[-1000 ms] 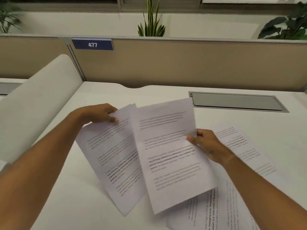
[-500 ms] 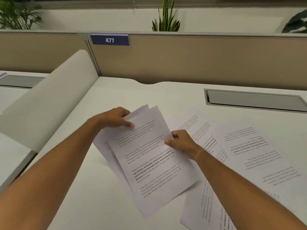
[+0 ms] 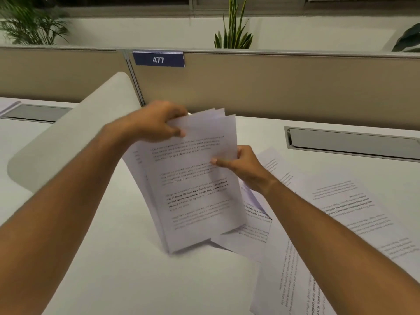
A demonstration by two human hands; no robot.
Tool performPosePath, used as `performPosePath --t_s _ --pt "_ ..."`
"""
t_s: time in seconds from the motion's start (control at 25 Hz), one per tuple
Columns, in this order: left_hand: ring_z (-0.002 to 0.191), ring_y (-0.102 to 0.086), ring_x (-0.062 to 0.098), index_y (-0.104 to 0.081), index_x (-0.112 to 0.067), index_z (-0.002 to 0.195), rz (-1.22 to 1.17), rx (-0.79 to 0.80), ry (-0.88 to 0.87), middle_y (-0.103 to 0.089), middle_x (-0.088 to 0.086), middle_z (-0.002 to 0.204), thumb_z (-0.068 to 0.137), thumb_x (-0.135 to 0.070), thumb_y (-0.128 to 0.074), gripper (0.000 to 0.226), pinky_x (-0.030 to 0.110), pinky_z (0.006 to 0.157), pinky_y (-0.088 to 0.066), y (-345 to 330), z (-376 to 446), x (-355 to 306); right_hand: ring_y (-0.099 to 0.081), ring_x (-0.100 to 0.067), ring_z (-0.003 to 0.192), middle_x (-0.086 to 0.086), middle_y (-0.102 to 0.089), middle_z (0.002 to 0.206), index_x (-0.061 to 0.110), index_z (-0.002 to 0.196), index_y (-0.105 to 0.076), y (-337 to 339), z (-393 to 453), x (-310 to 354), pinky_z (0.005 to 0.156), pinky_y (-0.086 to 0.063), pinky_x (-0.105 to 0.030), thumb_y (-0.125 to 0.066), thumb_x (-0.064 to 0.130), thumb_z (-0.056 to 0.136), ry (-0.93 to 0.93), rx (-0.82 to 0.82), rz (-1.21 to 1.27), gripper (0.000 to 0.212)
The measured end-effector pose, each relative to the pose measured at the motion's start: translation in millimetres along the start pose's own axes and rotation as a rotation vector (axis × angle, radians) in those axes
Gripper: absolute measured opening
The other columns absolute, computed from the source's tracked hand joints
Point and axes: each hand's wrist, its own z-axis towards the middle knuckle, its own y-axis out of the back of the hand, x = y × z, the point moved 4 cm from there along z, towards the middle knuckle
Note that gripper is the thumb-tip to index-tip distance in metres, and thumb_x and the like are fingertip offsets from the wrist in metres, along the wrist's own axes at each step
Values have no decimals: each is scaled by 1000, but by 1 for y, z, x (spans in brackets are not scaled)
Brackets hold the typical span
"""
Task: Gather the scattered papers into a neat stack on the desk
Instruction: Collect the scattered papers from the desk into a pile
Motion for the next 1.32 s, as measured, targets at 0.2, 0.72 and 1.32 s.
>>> performPosePath --t_s 0.2,0.72,1.32 --pt "116 -51 19 -45 -16 134 -340 -898 185 -51 13 131 69 -63 -70 84 26 97 -40 32 -43 35 -73 -27 91 -10 -77 98 0 101 -72 45 1 28 80 -58 -36 -78 -2 75 128 -206 261 27" --pt "98 -71 19 -54 -8 125 -1069 -469 -88 -69 3 116 90 -13 -63 36 33 76 -60 -27 24 -60 -72 -29 95 -9 -76 103 10 100 -73 128 -41 98 80 -59 -40 -81 4 74 372 -335 203 28" --pt "105 -66 29 -53 -10 112 -1100 -243 102 -65 11 115 100 -18 -47 15 47 86 -58 -163 42 -119 -70 -19 97 -2 -72 109 16 111 -66 191 -105 -11 80 -61 -39 -70 10 87 37 -433 -75 25"
